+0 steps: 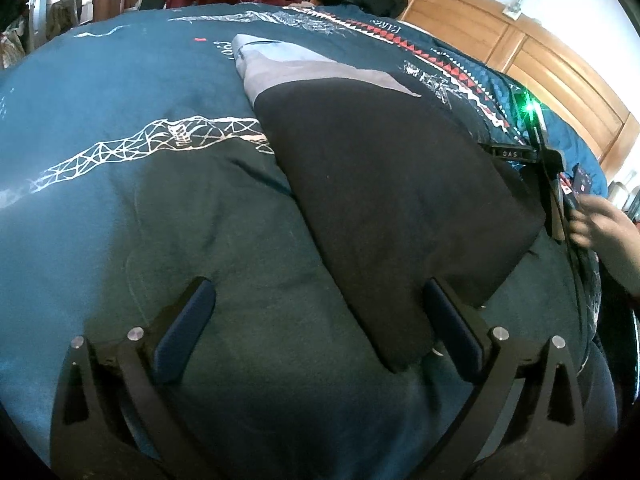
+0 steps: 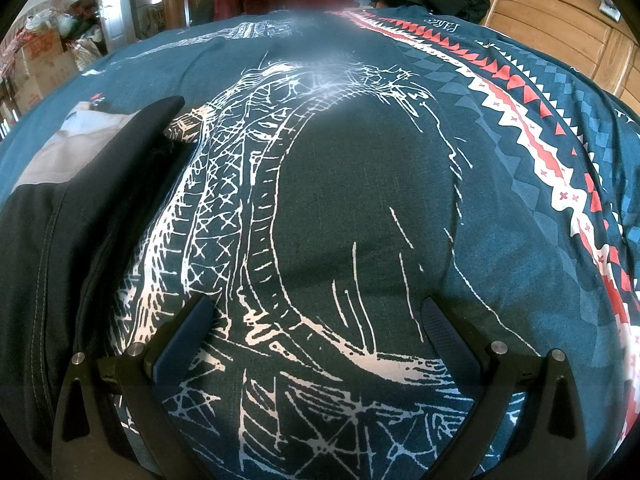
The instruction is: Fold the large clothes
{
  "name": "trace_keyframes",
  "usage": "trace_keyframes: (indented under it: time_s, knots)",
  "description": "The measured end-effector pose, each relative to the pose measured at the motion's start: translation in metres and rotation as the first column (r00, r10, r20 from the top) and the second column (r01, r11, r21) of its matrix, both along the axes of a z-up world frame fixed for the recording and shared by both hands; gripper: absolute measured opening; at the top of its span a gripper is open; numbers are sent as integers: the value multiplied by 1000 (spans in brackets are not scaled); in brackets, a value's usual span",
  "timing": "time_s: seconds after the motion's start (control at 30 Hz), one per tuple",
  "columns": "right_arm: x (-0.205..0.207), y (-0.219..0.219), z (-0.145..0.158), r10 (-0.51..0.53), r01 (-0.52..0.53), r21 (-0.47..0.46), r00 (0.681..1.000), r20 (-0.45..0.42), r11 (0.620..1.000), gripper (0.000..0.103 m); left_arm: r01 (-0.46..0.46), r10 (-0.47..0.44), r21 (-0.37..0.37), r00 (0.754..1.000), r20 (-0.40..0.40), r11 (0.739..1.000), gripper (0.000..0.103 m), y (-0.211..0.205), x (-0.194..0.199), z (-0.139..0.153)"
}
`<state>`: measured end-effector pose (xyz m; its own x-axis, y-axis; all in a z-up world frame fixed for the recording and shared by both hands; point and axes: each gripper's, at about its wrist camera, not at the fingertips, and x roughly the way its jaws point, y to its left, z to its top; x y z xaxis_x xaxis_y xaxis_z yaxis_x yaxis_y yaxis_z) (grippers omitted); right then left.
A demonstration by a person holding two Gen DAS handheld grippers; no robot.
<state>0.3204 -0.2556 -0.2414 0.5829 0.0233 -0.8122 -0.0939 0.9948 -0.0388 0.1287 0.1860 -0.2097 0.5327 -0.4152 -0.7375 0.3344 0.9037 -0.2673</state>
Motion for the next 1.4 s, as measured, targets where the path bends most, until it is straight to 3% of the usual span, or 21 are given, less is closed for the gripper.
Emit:
trace_keyframes:
  time_s: [0.57,0.73,0.83,0.97,1.03,1.1,1.17,1.2,1.27,1.3,1.33,1.4]
  knots:
    - [3,1,0,0,0,2,1000,-14,1000,103,-86,86,-10,996,-21,996,103,-9,8,-1]
    - [14,-5,5,4,0,48,996,-90,999,103,-179,176,-37,982,-64,983,103,-10,13,3]
    - [6,-5,36,31,-19,153,997,-76,988,103,-220,218,-44,975,-47,975,103,-10,2,24]
    - [-48,15,130,84,-94,101,991,103,990,103,-269,264,7,951,158,963,103,-16,-39,100]
    - [-90,29,190,116,-137,75,965,233,988,103,-288,270,10,910,316,958,103,-22,-71,160]
    - [-140,44,255,132,-160,43,912,388,986,103,-324,282,11,840,464,946,103,-30,-101,214]
    - [-207,60,322,109,-147,21,812,574,989,103,-407,317,9,724,613,913,103,-39,-139,265]
    - [-244,67,346,83,-131,20,736,672,991,103,-470,349,-18,630,694,883,103,-45,-169,295]
    - [-302,83,365,18,-93,47,592,806,995,103,-498,388,-97,523,759,862,103,-48,-203,323]
    - [-338,92,368,-22,-107,99,560,828,989,103,-492,408,-146,483,775,858,103,-48,-221,334]
    - [-351,99,372,-16,-147,120,566,824,982,103,-486,421,-171,468,777,857,103,-49,-233,341]
    - [-371,120,372,64,-236,117,640,766,965,103,-488,421,-171,465,779,856,103,-55,-251,349]
